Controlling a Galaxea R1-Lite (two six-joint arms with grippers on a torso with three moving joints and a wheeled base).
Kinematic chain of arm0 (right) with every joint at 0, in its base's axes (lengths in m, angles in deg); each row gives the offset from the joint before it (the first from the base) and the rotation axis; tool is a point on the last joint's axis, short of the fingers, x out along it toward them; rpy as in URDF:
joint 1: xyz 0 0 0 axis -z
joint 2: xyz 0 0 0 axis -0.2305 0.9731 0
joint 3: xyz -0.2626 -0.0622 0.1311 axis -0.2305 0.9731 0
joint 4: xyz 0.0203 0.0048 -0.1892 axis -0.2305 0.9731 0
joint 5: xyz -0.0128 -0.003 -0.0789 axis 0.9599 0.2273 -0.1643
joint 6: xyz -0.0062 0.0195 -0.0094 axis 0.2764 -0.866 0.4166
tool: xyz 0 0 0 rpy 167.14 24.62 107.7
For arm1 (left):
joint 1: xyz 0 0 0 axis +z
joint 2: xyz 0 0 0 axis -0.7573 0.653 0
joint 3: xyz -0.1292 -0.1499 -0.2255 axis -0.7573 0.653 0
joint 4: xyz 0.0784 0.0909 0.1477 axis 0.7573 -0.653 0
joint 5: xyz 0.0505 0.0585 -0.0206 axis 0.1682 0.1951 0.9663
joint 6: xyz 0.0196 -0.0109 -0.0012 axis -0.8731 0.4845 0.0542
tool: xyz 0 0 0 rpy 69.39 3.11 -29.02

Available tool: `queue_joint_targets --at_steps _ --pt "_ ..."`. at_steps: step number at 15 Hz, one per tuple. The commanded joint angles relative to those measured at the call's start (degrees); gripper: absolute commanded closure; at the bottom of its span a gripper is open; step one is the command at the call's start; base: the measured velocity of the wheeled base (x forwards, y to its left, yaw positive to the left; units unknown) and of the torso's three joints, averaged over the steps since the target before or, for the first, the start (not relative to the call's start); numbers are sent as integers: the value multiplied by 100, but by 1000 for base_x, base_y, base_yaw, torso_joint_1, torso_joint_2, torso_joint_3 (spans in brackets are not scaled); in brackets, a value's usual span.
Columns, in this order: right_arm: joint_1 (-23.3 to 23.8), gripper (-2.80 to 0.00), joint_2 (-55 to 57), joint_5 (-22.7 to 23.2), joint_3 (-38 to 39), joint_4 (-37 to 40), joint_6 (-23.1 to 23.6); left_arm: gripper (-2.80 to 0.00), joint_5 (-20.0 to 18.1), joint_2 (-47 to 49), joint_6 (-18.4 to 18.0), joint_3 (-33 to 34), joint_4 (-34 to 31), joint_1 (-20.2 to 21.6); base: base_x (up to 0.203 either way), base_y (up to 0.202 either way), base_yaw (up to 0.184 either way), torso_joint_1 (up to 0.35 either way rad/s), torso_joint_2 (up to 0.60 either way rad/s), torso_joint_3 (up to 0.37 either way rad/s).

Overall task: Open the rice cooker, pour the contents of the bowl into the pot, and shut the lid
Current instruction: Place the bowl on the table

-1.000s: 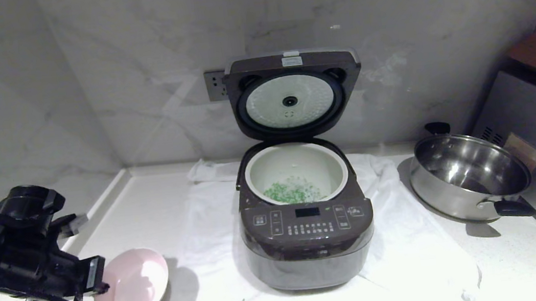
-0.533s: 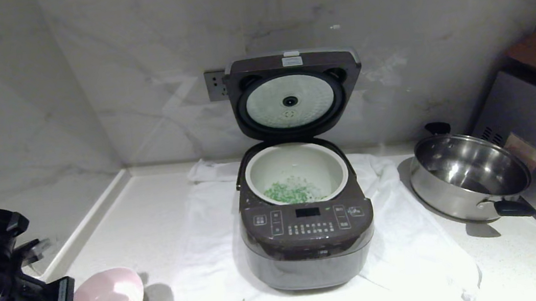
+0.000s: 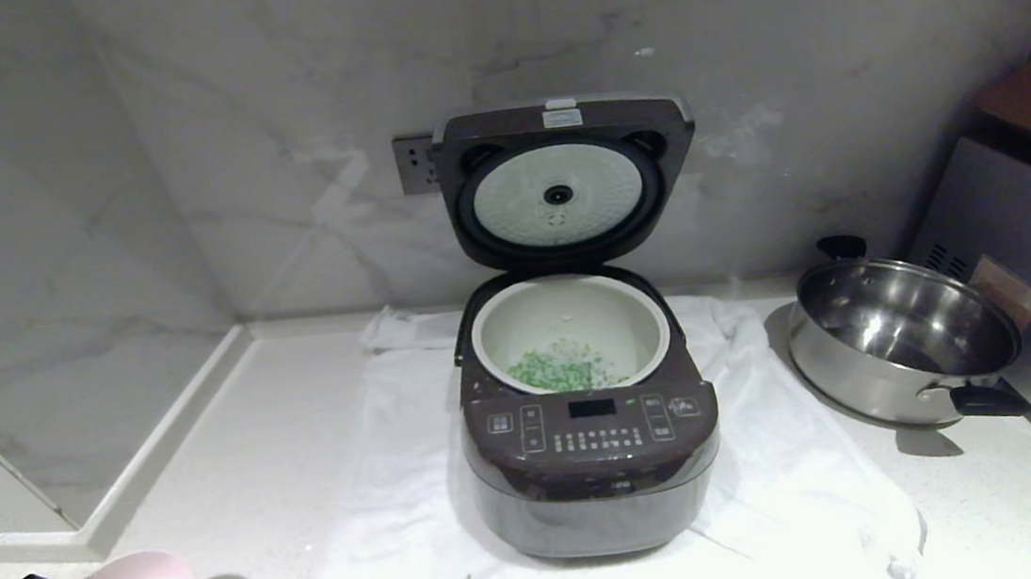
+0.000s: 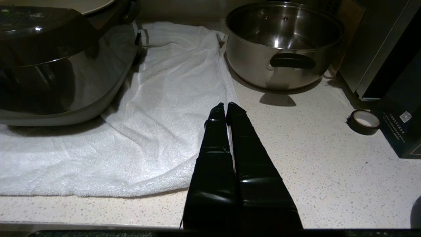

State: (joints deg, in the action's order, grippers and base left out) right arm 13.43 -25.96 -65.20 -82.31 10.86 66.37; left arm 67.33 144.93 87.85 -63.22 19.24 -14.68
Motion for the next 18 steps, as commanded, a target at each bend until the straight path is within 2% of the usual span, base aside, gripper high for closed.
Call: queue_joint_targets --at_steps 1,5,7,12,18 --pt "-1 0 5 1 -7 1 0 0 0 153 1 75 17 450 0 0 0 0 0 0" --pt "7 0 5 1 -1 1 0 0 45 852 41 7 659 646 0 0 0 0 0 0" --pt "-2 0 5 1 -7 1 0 0 108 1303 282 -207 997 698 0 0 0 0 0 0" --pt "1 0 5 1 1 1 0 0 291 2043 588 -929 1206 784 0 0 0 0 0 0" --pt "-2 0 5 1 -2 1 0 0 375 1894 485 -490 1172 474 0 0 0 0 0 0"
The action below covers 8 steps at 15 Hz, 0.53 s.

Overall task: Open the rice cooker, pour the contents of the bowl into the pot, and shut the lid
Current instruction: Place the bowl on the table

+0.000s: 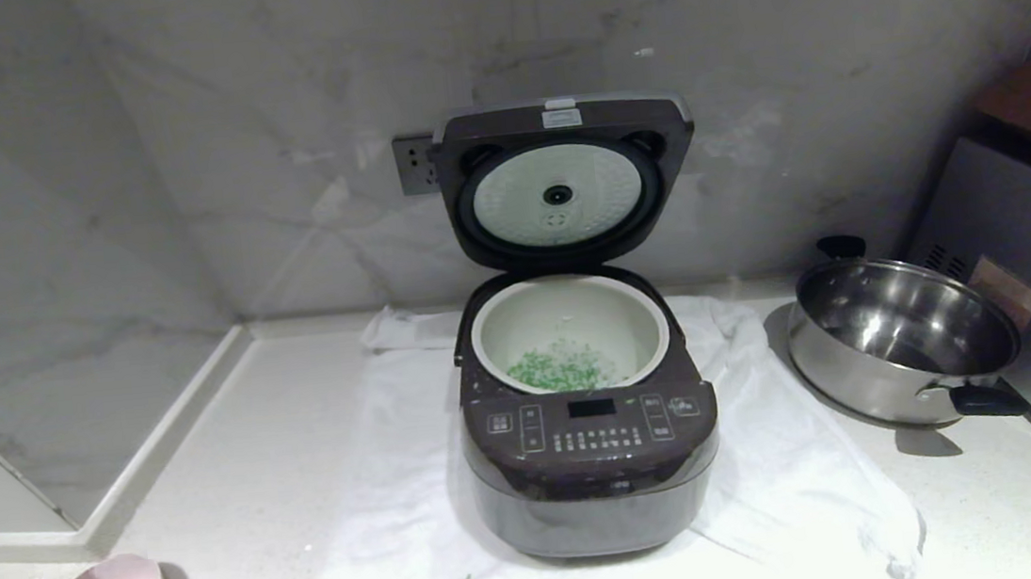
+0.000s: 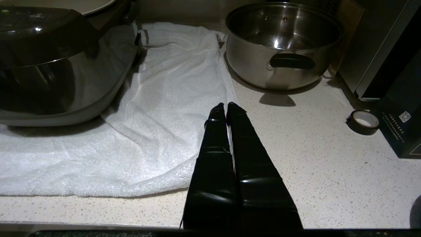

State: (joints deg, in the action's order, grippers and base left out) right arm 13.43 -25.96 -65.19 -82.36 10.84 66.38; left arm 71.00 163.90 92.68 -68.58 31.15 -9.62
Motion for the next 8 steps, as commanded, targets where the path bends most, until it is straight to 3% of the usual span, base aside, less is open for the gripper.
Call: queue_joint_targets --at_steps 1,8 --pt "-2 0 5 0 -2 2 -1 0 17 -3 4 46 -19 -32 0 0 0 0 0 0" --pt "5 0 5 0 -2 2 -1 0 17 -131 56 -103 -19 60 0 0 0 0 0 0"
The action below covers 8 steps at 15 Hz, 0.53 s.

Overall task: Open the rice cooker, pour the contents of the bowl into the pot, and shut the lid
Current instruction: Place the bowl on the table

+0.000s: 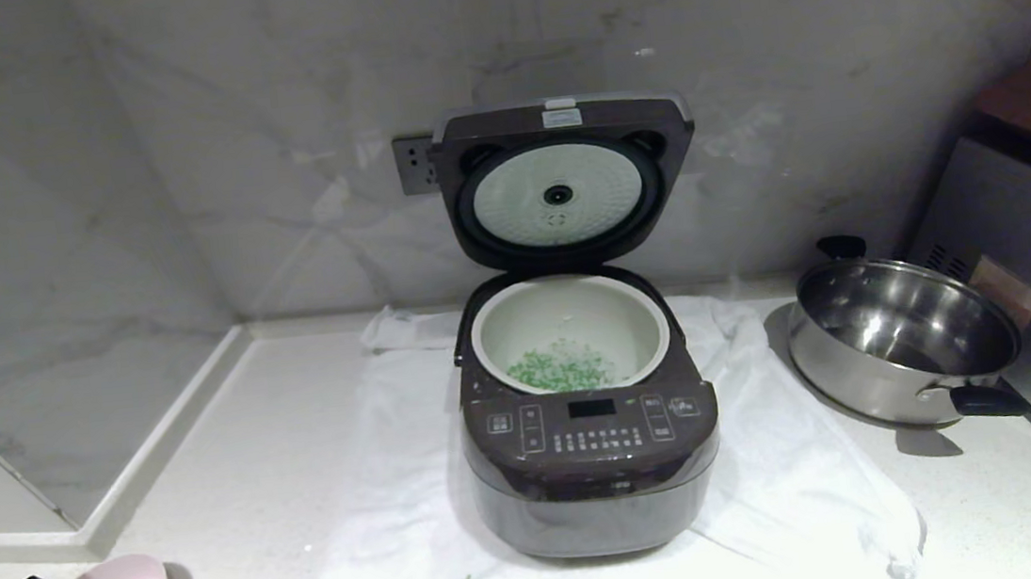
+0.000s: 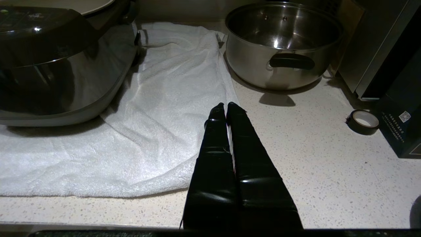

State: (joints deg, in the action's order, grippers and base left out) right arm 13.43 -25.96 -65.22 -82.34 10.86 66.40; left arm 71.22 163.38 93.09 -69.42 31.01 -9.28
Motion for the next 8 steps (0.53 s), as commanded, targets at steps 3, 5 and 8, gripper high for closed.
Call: queue_joint_targets --at_steps 3,5,8 --pt "5 0 5 3 -3 1 -2 0 -14 -268 22 -1 -40 21 0 0 0 0 0 0" --pt "-2 0 5 3 4 1 -2 0 -14 -180 15 12 -47 16 0 0 0 0 0 0" --pt "-1 0 5 3 -5 1 -2 -280 -14 -46 -4 49 -49 5 0 0 0 0 0 0"
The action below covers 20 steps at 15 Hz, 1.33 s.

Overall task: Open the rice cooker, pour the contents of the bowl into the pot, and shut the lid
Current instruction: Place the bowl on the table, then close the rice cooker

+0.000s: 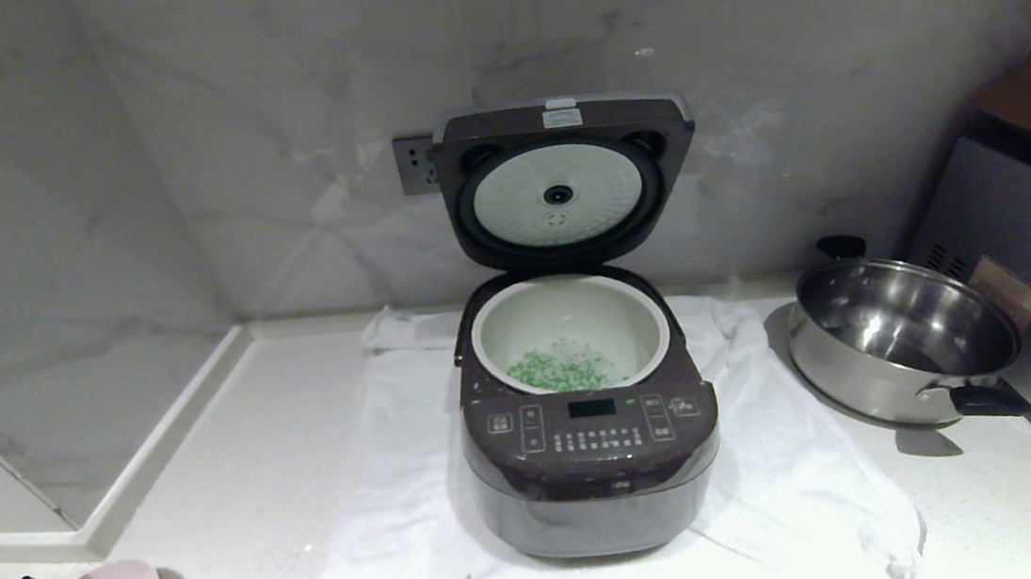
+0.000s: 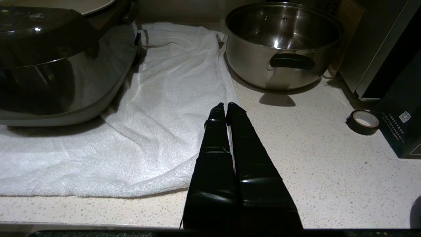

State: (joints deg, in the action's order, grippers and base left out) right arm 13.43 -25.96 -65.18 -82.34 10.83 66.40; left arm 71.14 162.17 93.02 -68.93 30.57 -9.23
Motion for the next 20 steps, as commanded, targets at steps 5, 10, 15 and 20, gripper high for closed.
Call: queue_joint_targets --at_steps 5,10,15,20 --pt "0 0 5 -2 4 3 -2 -280 -5 -88 26 -81 -6 12 0 0 0 0 0 0" --pt "5 0 5 -2 -3 3 -2 -280 -71 -699 8 -475 -877 -40 0 0 0 0 0 0" --pt "5 0 5 -2 4 3 -2 -280 -128 -1294 10 -499 -1631 -718 0 0 0 0 0 0" --pt "5 0 5 -2 3 3 -2 -280 -155 -1917 22 -274 -1888 -1740 0 0 0 0 0 0"
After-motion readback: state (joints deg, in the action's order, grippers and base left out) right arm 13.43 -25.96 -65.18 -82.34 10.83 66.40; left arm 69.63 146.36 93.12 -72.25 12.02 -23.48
